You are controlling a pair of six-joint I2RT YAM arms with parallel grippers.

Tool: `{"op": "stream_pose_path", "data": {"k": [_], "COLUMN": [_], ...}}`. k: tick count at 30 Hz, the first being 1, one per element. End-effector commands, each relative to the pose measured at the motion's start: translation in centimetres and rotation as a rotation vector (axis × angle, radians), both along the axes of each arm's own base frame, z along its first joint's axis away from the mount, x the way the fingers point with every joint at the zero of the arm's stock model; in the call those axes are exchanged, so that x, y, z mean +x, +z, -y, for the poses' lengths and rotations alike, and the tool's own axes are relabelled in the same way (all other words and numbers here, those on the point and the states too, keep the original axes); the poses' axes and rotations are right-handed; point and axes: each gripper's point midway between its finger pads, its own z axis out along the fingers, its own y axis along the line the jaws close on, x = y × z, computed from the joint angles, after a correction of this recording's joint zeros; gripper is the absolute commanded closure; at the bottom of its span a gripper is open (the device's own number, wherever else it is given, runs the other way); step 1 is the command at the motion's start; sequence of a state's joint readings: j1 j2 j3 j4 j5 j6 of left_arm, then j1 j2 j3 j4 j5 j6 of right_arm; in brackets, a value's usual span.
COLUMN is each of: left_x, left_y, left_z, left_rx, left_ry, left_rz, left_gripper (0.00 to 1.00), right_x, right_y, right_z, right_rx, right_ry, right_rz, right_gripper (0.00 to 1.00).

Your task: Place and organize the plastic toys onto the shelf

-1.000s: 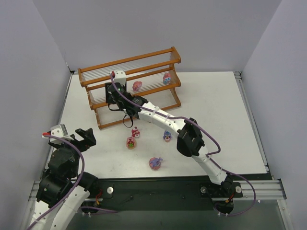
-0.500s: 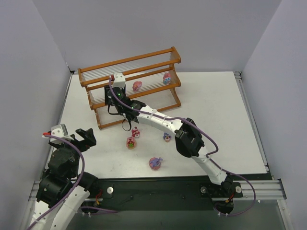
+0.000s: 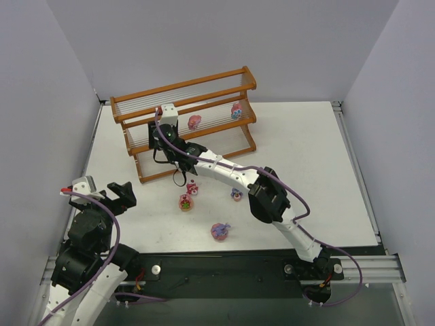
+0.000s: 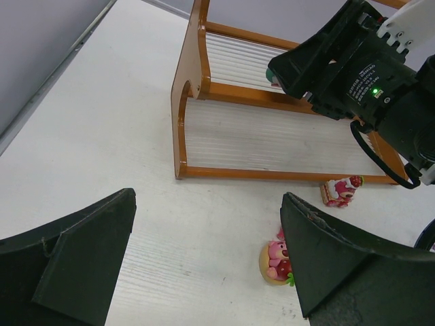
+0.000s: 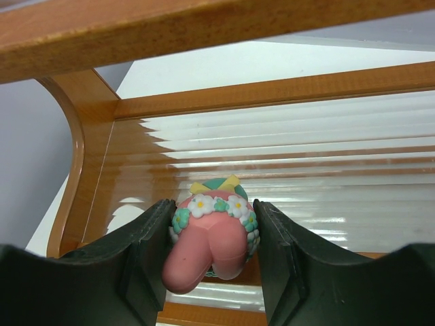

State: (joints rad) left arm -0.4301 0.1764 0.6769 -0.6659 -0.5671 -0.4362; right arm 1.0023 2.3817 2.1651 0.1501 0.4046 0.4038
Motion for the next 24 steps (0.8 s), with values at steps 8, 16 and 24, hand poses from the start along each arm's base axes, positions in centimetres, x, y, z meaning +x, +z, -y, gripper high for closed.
{"op": "stream_pose_path", "data": {"k": [8,16,24], "left_x": [-0.1,0.2,-0.7], "left_y": [1.0,1.7,1.5], "left_z": [0.3,2.1,9.6], "left_rx": [0.006,0.048,0.048], "left_ry": [-0.026,-0.143,-0.570], "left_rz": [0.031,0.039,0.025], "left_gripper": [0.03,0.03,0.03], "right_x": [-2.7,-6.6,-13.6], "right_y": [6.4,9.2,10.1], "right_z": [1.6,3.1,9.5], "right_rx": [0.069,0.078,0.040], "right_ry": [0.040,0.119,0.179], "right_rz": [0.077,0.062,-0.155], "right_gripper": [1.00,1.00,1.00]}}
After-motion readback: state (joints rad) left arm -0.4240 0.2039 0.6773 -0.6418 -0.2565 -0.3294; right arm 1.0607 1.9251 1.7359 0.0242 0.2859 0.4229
